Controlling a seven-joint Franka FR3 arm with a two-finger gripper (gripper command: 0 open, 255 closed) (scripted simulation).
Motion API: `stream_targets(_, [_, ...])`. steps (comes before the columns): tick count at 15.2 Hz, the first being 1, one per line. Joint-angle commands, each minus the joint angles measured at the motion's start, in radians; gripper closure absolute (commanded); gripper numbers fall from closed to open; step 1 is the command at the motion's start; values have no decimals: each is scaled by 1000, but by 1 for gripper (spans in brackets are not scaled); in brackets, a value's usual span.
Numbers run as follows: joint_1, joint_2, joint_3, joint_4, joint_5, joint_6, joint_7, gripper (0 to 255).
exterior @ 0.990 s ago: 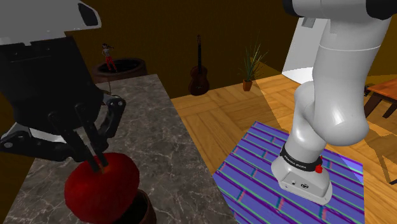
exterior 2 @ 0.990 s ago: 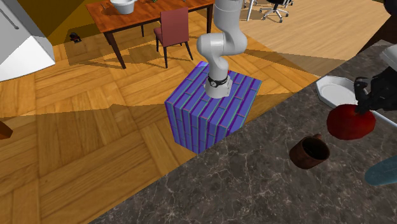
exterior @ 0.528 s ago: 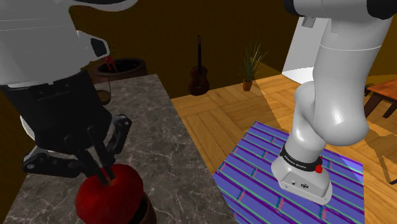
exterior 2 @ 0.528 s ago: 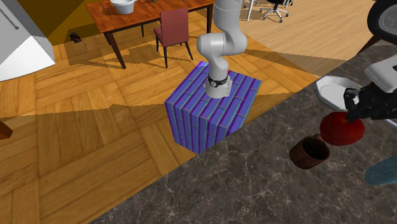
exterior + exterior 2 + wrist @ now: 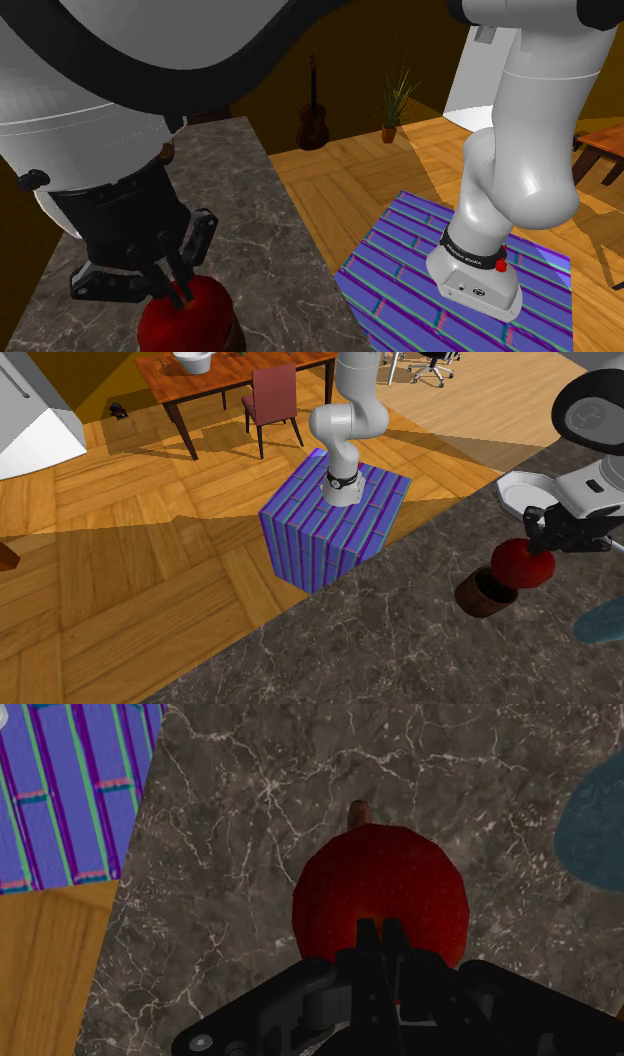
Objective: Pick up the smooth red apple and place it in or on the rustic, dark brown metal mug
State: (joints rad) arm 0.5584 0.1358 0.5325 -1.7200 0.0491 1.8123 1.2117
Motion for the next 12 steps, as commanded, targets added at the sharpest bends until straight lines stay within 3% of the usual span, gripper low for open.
stream_targets(1, [1,5,0,-26,-2,31,0,255])
stream_targets(9, [1,5,0,-26,-2,31,0,255])
stream_targets(10, [1,5,0,-26,-2,31,0,0])
stream_targets(12, [1,4,0,-27,-2,31,0,0])
